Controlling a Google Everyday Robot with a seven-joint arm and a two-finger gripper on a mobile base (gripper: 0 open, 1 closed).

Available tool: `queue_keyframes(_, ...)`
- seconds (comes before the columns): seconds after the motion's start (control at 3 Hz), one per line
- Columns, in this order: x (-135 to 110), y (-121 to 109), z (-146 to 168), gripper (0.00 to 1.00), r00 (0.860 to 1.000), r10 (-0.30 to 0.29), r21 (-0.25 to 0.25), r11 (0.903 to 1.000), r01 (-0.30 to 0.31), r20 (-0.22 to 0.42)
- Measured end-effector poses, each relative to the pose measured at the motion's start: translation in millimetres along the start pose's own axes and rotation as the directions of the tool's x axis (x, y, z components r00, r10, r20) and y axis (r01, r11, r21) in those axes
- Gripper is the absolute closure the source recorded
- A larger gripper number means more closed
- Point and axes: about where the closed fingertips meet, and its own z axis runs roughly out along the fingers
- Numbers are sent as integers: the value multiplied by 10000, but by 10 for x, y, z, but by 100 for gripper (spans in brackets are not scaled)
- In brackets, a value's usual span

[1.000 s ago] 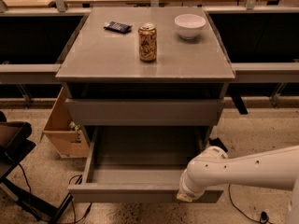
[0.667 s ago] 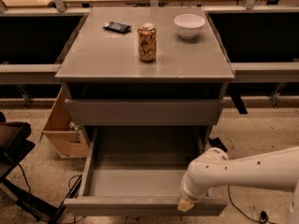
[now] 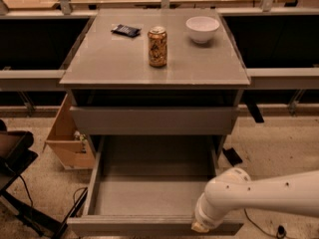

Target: Open middle drawer

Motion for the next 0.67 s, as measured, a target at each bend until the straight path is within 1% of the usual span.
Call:
queue_keyframes(0.33,-9,-4,-36,100,10000,2,-2,10000,-2,0)
queue_keyframes(0.67,239,478,8,100,9976,680,-817,9943,-686,-104)
